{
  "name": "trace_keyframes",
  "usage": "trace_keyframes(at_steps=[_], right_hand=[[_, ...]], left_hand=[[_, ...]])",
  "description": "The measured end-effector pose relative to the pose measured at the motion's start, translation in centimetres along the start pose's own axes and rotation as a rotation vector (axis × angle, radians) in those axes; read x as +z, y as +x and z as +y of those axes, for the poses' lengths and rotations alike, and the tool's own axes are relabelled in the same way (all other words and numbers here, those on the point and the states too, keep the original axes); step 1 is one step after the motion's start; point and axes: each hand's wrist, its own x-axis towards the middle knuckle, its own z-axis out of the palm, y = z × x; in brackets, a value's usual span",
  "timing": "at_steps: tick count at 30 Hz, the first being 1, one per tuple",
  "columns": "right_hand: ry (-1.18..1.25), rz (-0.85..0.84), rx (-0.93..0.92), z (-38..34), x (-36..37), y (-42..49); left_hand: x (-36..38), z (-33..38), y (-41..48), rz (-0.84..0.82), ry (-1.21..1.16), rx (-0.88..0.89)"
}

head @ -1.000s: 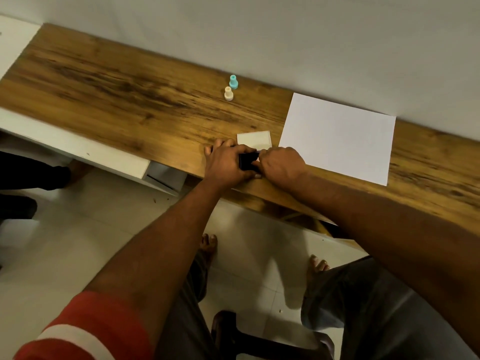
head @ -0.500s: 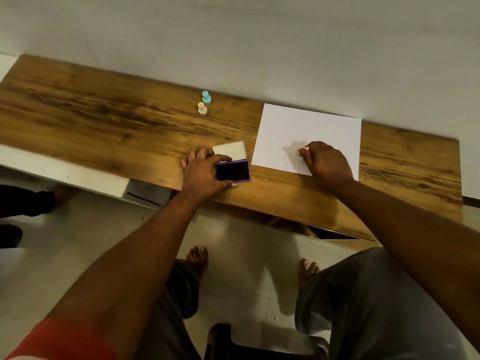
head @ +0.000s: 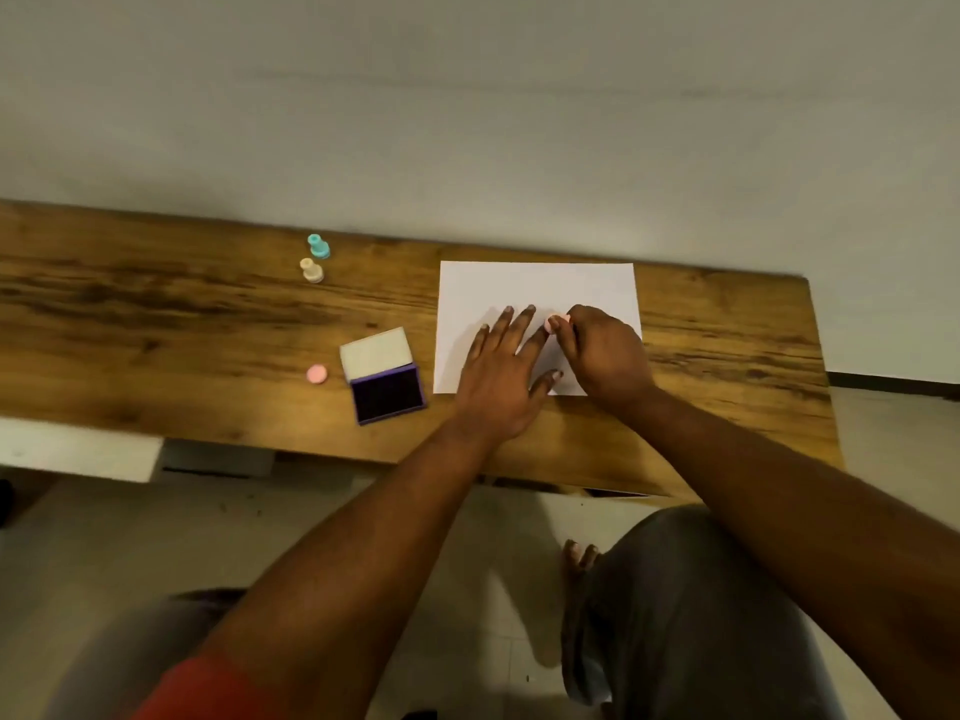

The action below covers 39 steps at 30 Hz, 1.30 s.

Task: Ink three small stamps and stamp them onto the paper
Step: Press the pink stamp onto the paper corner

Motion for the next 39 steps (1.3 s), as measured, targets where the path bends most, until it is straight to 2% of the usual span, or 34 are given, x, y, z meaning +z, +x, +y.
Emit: trace_keyframes(at_steps=[6,11,18,21,24,25,28,31,36,39], right_hand=[[-0.2,-0.04,0.076,6.3,-2.0,4.5],[-0.372,-0.095,0.114,9.6,-1.9,7.7],[-0.397,-0.139,0.14,10.4,-1.4,9.2],[-0.389,-0.073,0.086,10.0,-2.6,10.4],[-0.326,0.125,0.074,9.0,-4.3,11.8],[-0.302,0.14,0.09,8.8,-4.3,11.7],[-0.377,-0.064,0.173,8.8,-1.4,9.5],[-0.529,-0.163,0.19,9.2,0.0,8.5],[-0.583,-0.145,0.175,9.0,-0.5,8.8],[-0.518,-0.13,0.179,9.2,-0.2,8.6]], left_hand=[[3.4,-0.1,0.5,-0.033,0.041,-0.007],[3.5,-0.2,0.5,-0.02,0.011,-0.015],[2.8,0.2,0.5,-0.068,-0.004,-0.036],[2.7,0.3,0.5,-0.068,-0.004,-0.038],[2.7,0.3,0.5,-0.065,-0.011,-0.04],[2.8,0.3,0.5,-0.062,-0.013,-0.04],[2.9,0.2,0.4,-0.039,-0.015,-0.04],[2.9,0.3,0.4,-0.024,-0.005,-0.045],[2.6,0.5,0.5,-0.041,-0.018,-0.048],[2.7,0.3,0.5,-0.036,-0.026,-0.041]])
